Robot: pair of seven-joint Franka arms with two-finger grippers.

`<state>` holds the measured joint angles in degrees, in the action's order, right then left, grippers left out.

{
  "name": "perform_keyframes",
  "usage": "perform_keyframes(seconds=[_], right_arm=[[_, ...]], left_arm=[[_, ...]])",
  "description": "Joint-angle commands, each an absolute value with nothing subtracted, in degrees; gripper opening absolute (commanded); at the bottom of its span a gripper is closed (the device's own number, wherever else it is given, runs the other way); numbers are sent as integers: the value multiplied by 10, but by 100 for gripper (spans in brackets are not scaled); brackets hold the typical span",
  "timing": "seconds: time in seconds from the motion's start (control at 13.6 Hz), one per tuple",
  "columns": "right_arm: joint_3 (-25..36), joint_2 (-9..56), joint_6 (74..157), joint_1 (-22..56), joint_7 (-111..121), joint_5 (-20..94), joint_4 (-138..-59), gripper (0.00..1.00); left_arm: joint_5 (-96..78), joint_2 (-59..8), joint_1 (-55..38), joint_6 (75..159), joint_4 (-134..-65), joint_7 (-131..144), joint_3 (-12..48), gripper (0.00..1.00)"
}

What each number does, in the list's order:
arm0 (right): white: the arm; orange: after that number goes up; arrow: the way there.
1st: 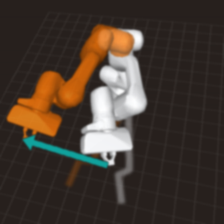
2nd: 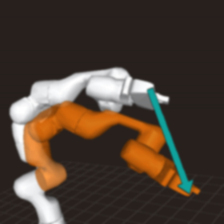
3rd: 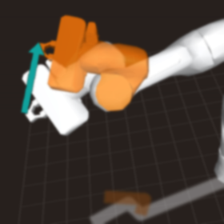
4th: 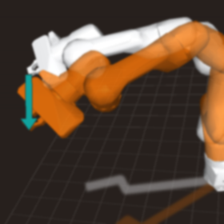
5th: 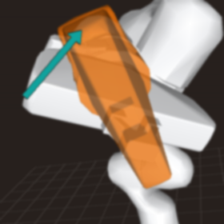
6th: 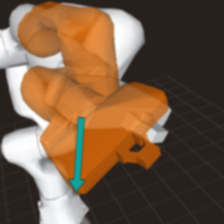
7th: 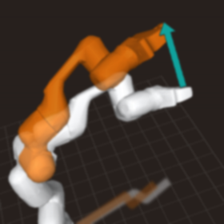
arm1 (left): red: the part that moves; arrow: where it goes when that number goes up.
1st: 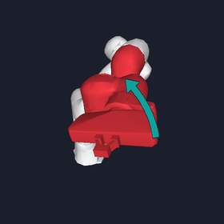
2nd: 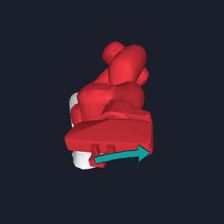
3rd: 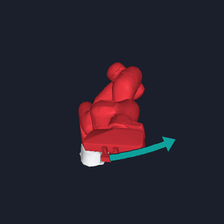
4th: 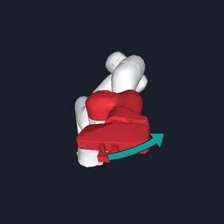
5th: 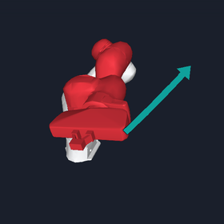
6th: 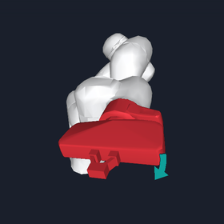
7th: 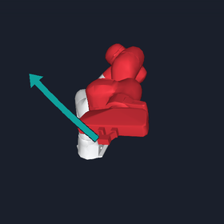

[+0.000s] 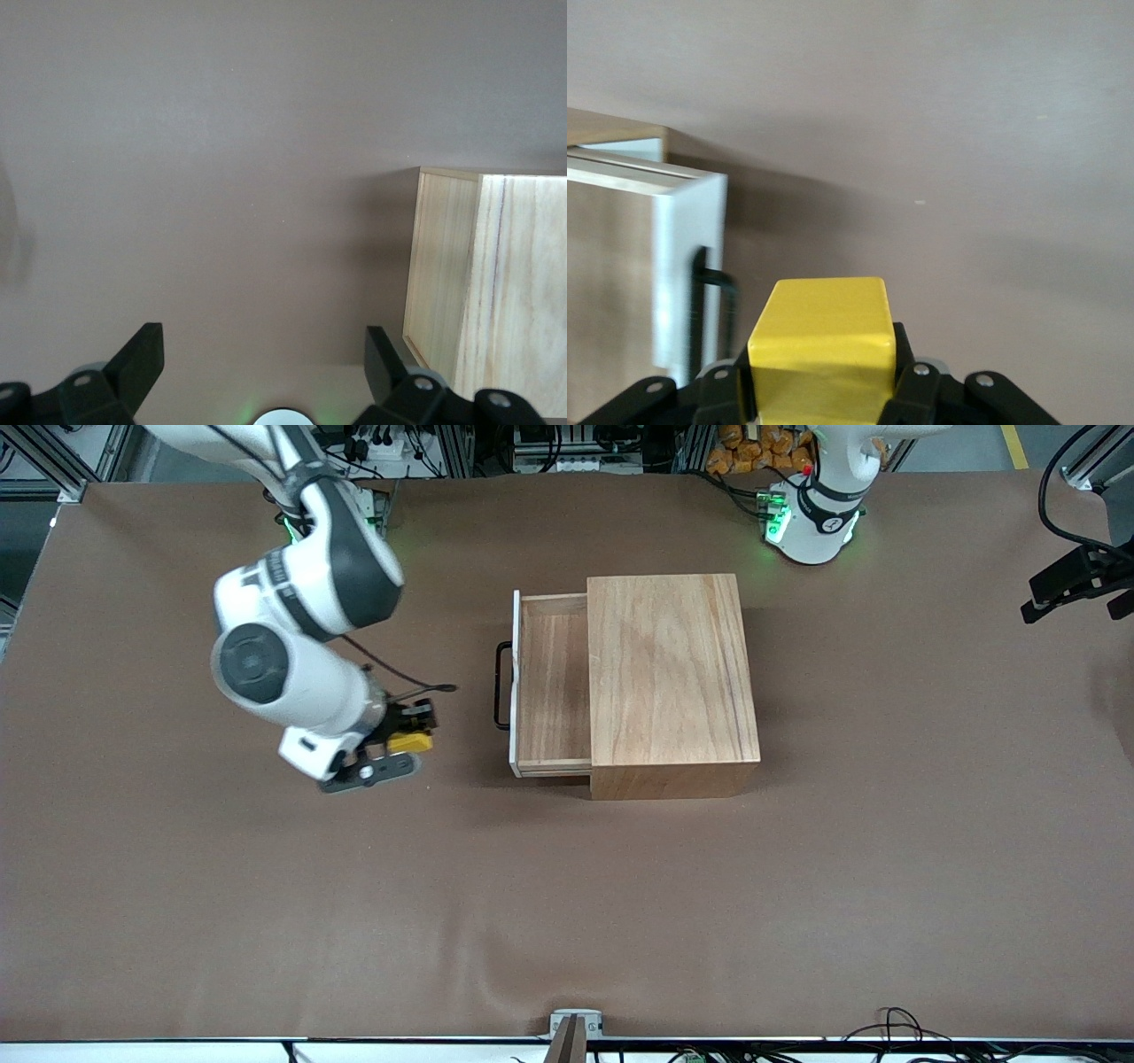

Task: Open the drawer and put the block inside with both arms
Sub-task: 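Lift the yellow cube and carry it over the open drawer with the right gripper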

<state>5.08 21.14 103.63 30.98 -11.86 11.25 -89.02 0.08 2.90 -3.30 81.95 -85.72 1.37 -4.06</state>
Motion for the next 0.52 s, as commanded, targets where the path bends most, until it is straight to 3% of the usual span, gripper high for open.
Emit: perform_keyframes(seconds=[0.0,0.44], right_arm=[[59,226,1064,369,-192,126,-882,3],[59,259,1127,462,-277,129,-888,4]], left_arm=[[3,30,-36,822,-855,4,-41,100],[3,31,-38,822,-854,4,-40,100]])
